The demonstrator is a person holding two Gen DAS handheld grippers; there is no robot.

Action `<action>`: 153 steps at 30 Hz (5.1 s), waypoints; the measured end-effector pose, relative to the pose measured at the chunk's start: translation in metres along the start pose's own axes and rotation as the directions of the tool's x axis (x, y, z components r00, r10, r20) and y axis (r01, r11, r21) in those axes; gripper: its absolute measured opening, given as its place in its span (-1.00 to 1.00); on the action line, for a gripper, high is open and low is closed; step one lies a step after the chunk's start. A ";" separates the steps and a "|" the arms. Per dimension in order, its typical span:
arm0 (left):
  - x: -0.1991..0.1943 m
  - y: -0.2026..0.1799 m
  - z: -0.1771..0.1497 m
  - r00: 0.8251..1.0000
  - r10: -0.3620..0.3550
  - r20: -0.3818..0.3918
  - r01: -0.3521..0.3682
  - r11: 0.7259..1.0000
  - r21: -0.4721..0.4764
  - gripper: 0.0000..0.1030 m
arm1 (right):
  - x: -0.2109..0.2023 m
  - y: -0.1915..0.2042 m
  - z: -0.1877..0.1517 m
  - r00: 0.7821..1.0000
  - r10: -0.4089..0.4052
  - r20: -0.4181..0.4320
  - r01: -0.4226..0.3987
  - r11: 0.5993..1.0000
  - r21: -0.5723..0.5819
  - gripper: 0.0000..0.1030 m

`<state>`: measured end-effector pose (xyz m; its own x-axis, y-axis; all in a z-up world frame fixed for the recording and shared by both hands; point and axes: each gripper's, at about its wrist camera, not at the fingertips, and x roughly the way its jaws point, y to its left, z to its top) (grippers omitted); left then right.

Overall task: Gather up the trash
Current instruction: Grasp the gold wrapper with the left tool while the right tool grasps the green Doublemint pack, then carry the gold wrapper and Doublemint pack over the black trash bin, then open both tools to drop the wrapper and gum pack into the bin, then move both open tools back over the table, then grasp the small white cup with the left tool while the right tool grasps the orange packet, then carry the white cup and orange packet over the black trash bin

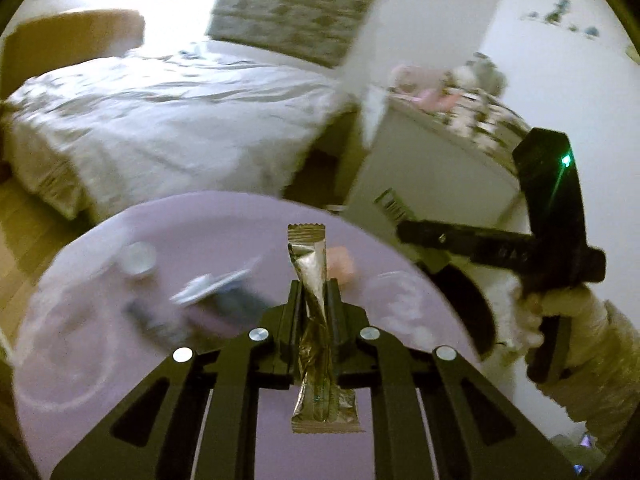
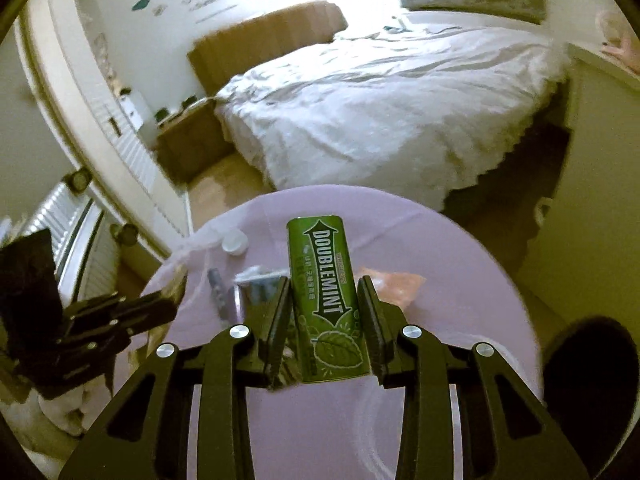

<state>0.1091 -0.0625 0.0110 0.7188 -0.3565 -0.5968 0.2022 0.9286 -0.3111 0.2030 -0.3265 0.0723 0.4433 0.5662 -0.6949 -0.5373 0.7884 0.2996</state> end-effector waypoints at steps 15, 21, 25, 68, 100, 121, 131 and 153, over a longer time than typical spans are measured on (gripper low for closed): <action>0.114 -0.150 0.014 0.962 -0.232 -0.141 0.251 0.958 0.136 -0.74 | -0.095 -0.139 -0.070 0.979 -0.200 0.041 0.186 0.959 0.213 -0.33; 0.154 -0.185 0.011 0.939 -0.277 -0.206 0.310 0.939 0.147 -0.74 | -0.106 -0.182 -0.092 0.967 -0.255 0.028 0.236 0.929 0.286 -0.34; 0.183 -0.200 0.008 0.922 -0.298 -0.247 0.335 0.933 0.127 -0.74 | -0.108 -0.216 -0.108 0.958 -0.287 0.008 0.266 0.896 0.356 -0.38; 0.164 -0.161 0.017 0.967 -0.193 -0.164 0.209 0.975 0.081 0.59 | -0.065 -0.195 -0.103 0.954 -0.299 -0.036 0.296 0.908 0.297 -0.03; 0.089 0.157 0.003 0.899 0.413 -0.144 -0.417 0.909 0.006 -0.18 | 0.167 0.006 -0.008 0.966 -0.214 -0.146 0.208 0.977 -0.057 0.02; 0.055 0.036 0.030 0.992 0.129 -0.016 -0.128 0.991 0.043 -0.29 | 0.034 -0.025 -0.010 0.984 -0.170 0.042 0.172 0.984 -0.034 -0.25; 0.095 -0.093 0.041 0.996 -0.079 -0.049 0.087 0.979 0.186 -0.29 | -0.058 -0.098 -0.035 0.956 -0.278 0.096 0.271 0.959 0.082 -0.25; 0.204 -0.227 0.009 0.937 -0.242 -0.251 0.302 0.923 0.237 -0.29 | -0.099 -0.241 -0.120 0.909 -0.416 -0.012 0.397 0.856 0.331 -0.25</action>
<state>0.2155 -0.3448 -0.0338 0.4577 -0.5848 -0.6698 0.5618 0.7740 -0.2919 0.2025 -0.6015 -0.0090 0.6179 0.1835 -0.7646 -0.0464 0.9792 0.1975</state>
